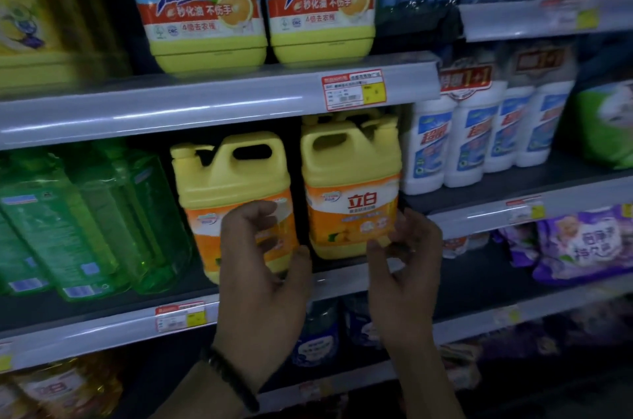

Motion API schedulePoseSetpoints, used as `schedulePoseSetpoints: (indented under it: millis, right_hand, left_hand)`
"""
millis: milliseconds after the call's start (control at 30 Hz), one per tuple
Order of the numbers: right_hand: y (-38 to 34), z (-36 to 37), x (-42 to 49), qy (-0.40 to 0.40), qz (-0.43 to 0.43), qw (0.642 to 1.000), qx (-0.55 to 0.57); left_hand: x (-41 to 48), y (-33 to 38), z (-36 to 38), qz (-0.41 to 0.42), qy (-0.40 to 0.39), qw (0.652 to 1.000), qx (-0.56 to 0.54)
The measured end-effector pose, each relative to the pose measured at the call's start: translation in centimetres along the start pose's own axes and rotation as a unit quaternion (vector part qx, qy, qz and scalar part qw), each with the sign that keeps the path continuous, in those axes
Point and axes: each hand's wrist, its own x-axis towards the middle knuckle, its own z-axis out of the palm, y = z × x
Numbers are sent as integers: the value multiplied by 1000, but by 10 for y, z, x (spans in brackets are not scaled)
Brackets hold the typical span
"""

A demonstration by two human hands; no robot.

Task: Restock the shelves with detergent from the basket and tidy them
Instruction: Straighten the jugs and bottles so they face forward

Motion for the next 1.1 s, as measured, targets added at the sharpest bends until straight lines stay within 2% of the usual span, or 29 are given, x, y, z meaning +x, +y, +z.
schedulePoseSetpoints:
  millis: [167,300,433,533,800,900,967,1033,1100]
  right_hand:
    - [9,-18,10,-36,17,999,6]
    - [4,-15,19,-125,43,991,18]
    - [4,-11,27,-152,51,987,22]
    - [10,-1,23,-131,67,989,14]
    - [-12,6,16,-19,72,997,18]
    - [-23,-1,13,17,54,997,57]
    - [-26,-8,11,19,47,997,54]
    - [-28,-16,8,3,36,999,29]
    - [-29,-24,3,-28,48,998,28]
  left_hand:
    - [12,6,38,-44,-107,991,-70]
    - [25,6,61,-49,-122,983,-128]
    - [45,-12,81,-115,-107,974,-164]
    - [48,-18,92,-155,-89,966,-185]
    - [29,4,91,-129,-65,969,-202]
    - [29,17,77,-130,-98,961,-223]
    - [28,21,68,-168,-142,938,-266]
    - [23,25,62,-200,-175,918,-295]
    - [18,30,57,-194,-196,917,-288]
